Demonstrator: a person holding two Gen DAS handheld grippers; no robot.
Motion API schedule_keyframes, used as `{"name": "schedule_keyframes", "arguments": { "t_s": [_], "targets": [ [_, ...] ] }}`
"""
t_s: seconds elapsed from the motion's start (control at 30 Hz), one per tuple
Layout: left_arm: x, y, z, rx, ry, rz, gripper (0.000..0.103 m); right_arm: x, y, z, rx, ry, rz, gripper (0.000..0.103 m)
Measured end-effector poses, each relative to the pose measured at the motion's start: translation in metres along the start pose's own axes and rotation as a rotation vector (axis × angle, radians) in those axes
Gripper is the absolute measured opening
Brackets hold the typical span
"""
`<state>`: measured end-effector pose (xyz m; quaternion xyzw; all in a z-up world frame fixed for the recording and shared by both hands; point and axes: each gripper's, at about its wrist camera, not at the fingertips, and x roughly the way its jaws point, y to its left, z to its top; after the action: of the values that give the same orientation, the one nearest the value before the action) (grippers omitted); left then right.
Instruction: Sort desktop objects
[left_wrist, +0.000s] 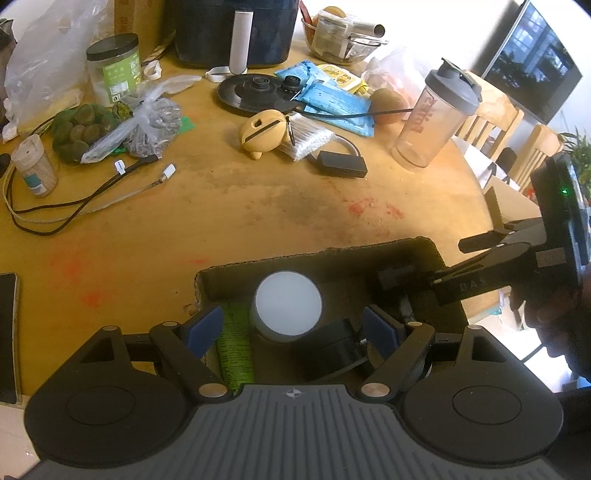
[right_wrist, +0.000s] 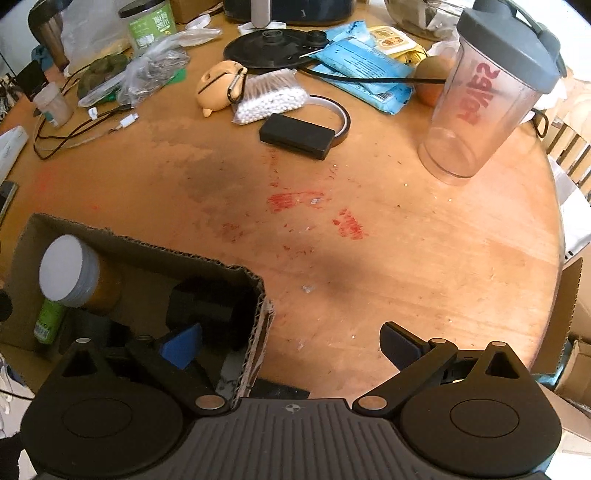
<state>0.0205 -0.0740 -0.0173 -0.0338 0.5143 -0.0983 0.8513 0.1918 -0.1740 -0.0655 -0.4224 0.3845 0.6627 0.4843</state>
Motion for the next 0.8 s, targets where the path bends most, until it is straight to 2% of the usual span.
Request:
{"name": "schedule_keyframes", "arguments": {
  "t_s": [0.3, 0.4, 0.63, 0.8],
  "targets": [
    [-0.001, -0.001, 0.0, -0.023, -0.001, 0.016, 0.083, 0.0, -0.005, 0.003, -0.002, 0.004, -0.105, 0.103],
    [-0.001, -0.002, 0.0, -0.027, -0.001, 0.017, 0.083, 0.0, -0.005, 0.004, -0.003, 0.005, -0.097, 0.103],
    [-0.001, -0.003, 0.0, -0.028, 0.003, 0.018, 0.083, 0.007, 0.001, 0.006, 0.026, 0.002, -0.015, 0.103],
    [-0.002, -0.003, -0.001, -0.028, 0.001, 0.02, 0.083, 0.007, 0.006, 0.009, 0.032, -0.009, -0.02, 0.102]
  ]
}}
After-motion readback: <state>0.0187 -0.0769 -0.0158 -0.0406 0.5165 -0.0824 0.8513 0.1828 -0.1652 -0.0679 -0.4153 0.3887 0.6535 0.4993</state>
